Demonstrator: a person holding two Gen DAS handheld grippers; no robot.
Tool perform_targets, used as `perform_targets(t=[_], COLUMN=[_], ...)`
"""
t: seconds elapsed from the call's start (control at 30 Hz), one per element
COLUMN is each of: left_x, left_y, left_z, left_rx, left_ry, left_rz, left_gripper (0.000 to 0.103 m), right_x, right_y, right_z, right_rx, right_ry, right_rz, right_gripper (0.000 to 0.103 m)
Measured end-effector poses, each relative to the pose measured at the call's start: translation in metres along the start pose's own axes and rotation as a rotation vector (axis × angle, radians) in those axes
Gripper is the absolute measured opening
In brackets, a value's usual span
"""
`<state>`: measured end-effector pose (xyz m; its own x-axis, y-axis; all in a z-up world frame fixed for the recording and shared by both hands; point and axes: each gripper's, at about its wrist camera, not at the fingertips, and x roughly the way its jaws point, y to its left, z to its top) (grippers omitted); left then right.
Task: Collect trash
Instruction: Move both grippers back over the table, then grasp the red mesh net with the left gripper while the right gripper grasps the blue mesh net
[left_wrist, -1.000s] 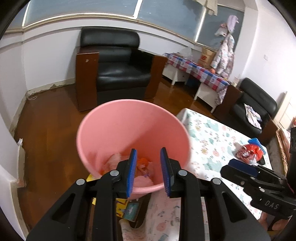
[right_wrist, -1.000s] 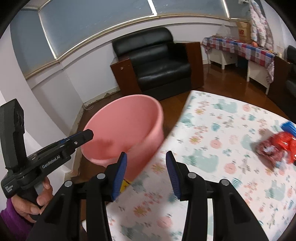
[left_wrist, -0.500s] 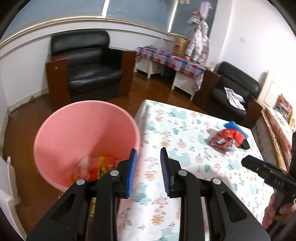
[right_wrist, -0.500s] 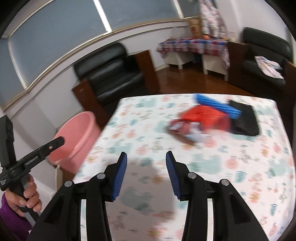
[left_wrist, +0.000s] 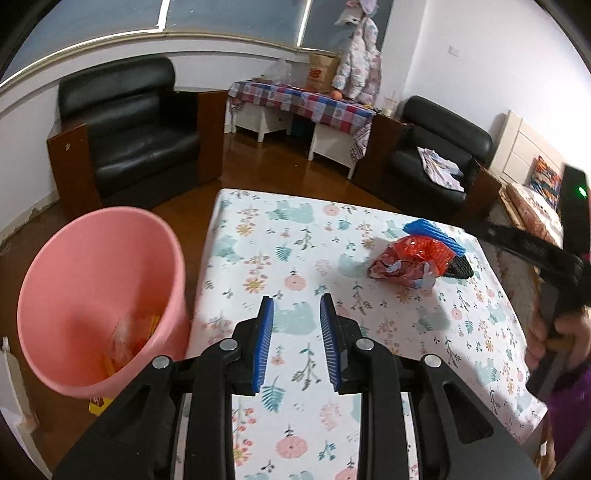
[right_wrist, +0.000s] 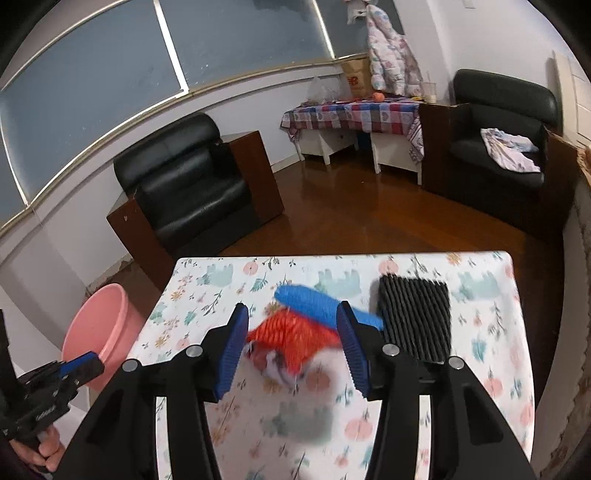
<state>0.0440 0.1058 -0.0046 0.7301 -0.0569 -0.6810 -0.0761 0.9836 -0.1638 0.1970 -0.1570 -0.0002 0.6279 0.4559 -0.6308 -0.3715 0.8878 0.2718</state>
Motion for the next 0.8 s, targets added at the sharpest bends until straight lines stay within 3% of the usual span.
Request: perform_targets(t=[0.3,0.37,0.47,0.6,0.8], left_x=[0.019,0.024,0.032,0.044,0.059], left_y=[-0.030,-0.038,-0.050,-0.064,-0.096], left_z=[0.014,0.017,0.020,0.027,0.038], left_rx=[0.064,0.085,0.110,0.139,0.182], left_ry=[0.007,0.010,0.014,0.019,0.035], left_rz=[-0.049,-0.067,-0.090,-0.130,-0.225], left_gripper=[0.026,0.026,0.026,0.026,0.026], right_x=[0.055,0.057,0.051,0.035,0.015], right_y=[-0.010,-0.014,-0.021,-0.031,-0.045], right_z=[0.006,-0.001,-0.014,-0.031,-0.050], right_rx=[0.024,0.037,0.076,0.137,0.215], right_ry=[0.108,0.116,0.104,0.070,0.045], right_rz=[0.005,0.012,0.023,0.035,0.051], right_gripper=[0.048,0.027,0.012,0.006,0.006])
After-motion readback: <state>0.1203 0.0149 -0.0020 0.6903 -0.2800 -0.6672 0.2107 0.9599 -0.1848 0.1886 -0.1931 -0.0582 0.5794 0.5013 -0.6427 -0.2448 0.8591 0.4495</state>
